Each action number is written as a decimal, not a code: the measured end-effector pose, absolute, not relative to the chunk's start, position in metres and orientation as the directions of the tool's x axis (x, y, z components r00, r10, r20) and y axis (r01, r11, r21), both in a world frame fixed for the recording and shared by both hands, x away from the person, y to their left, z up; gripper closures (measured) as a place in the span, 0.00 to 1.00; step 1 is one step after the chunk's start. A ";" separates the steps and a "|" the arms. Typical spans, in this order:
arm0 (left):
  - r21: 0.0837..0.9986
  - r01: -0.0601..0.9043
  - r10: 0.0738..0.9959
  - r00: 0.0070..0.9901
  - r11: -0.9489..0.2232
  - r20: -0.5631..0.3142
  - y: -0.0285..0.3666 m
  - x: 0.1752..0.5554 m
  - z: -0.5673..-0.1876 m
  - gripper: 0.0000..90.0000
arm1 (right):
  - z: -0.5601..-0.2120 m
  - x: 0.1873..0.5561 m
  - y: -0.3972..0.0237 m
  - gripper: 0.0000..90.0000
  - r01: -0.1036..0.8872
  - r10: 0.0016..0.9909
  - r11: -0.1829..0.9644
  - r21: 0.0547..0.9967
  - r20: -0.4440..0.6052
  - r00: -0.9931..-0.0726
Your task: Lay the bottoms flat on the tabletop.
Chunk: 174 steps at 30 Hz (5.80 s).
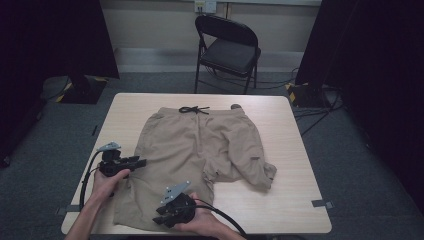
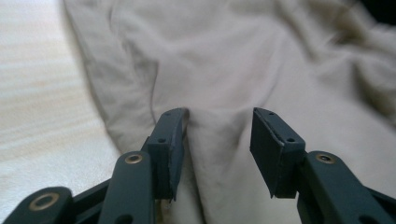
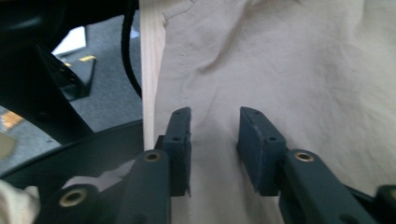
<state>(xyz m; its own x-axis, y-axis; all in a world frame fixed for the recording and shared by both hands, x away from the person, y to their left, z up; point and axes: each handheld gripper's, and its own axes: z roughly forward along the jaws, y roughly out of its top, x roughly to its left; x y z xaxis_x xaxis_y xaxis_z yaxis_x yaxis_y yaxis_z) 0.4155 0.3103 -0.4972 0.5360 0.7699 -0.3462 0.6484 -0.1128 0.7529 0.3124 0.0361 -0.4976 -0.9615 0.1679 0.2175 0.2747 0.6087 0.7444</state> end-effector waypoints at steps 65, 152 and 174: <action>0.775 0.573 0.784 0.597 -0.268 -0.171 0.301 0.373 -0.486 0.41 | -0.478 0.376 -0.227 0.33 0.561 0.787 0.298 0.773 0.134 -0.603; 0.776 0.559 0.771 0.618 -0.293 -0.154 0.301 0.371 -0.501 0.36 | -0.490 0.479 -0.120 0.92 0.573 0.737 0.303 0.761 0.195 -0.648; 0.838 0.510 0.743 0.634 -0.194 -0.214 0.276 0.375 -0.460 0.45 | -0.458 0.390 -0.031 1.00 0.369 0.393 0.412 0.833 0.203 -0.897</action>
<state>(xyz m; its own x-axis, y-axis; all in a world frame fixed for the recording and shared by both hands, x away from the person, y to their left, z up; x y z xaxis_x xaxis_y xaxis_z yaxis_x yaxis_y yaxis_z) 0.3750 0.2759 -0.4597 0.6343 0.7429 -0.2141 0.5102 -0.1942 0.8379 0.3900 -0.0305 -0.4579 -0.8969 0.3929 0.2031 0.3692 0.4121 0.8330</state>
